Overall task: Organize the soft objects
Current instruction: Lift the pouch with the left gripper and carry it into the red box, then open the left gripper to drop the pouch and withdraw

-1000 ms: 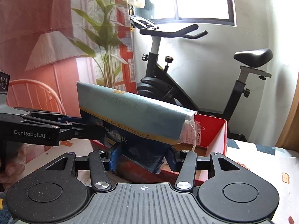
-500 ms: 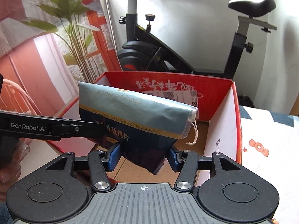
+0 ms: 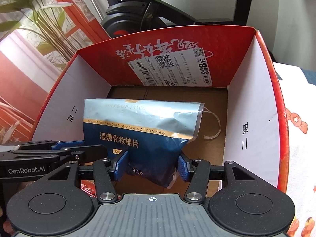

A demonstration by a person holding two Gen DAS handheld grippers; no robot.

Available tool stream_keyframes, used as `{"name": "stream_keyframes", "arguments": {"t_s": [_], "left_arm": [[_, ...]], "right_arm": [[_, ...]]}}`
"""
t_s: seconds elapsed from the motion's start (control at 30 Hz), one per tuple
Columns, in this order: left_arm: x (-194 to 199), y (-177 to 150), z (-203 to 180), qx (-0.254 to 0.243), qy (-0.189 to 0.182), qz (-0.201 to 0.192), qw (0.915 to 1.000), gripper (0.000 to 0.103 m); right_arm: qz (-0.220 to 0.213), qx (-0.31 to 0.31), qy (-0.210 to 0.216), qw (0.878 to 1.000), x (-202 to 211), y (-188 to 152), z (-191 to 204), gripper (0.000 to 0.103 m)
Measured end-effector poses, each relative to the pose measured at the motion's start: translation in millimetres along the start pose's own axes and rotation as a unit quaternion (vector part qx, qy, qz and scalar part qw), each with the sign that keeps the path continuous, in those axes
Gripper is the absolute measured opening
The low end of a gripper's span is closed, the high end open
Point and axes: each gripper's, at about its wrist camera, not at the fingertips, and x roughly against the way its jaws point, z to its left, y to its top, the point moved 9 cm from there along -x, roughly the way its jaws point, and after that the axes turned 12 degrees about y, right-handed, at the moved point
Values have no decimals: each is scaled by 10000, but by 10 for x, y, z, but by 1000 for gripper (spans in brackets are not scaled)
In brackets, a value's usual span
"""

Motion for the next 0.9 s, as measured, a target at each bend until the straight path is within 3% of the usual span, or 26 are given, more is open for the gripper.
{"name": "stream_keyframes", "arguments": {"t_s": [0.23,0.47,0.53,0.7,0.9], "left_arm": [[27,8,-2,-123,180,-79,9997,44],[317,55,7,-258,340,-528,9977,47],[443,72,-4,-247,283,-720,9967,56],[797,91,-21,-320,264,-1256,9912,97],[1212,-25,27,-265,379,-1690,9845,102]], "right_arm": [[107,-117,-342,9993,15,-28,-56,50],[79,-80,-447,9989,135,-63,10,70],[-86,-69,-391,9992,231,-51,69,80],[-220,118,-372,9990,450,-70,252,101],[-528,395,-612,9959,775,-157,403,103]]}}
